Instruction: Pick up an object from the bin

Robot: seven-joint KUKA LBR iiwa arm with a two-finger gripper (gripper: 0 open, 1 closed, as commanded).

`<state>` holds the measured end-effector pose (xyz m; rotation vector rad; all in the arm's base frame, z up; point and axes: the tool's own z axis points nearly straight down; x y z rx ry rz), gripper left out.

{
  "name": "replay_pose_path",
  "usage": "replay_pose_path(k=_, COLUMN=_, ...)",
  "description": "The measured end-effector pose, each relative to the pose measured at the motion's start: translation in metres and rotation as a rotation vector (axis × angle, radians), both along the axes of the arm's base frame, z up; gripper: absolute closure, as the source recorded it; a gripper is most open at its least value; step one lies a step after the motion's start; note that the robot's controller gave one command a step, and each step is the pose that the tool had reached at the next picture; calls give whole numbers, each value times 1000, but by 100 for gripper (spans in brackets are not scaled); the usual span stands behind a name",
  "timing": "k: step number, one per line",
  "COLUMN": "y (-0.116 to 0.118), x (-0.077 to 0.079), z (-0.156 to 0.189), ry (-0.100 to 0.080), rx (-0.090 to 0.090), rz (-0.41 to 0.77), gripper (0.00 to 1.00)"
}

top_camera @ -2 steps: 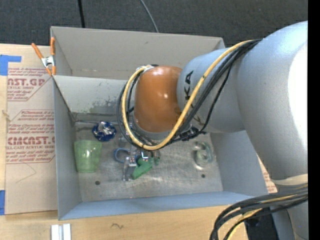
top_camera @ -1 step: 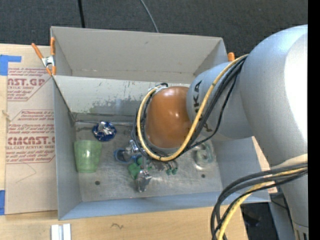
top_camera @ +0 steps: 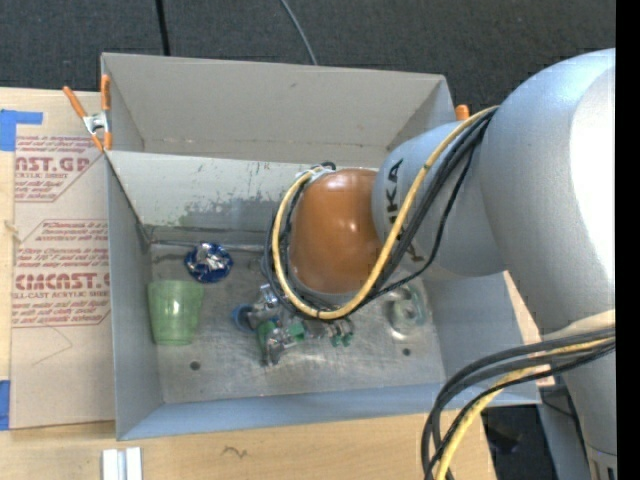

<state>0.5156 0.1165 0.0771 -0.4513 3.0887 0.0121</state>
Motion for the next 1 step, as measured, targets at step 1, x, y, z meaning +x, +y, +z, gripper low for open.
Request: replay_pose_path(k=1, y=10, x=-34, z=185, ry=8, rx=-13, rz=391, gripper=100)
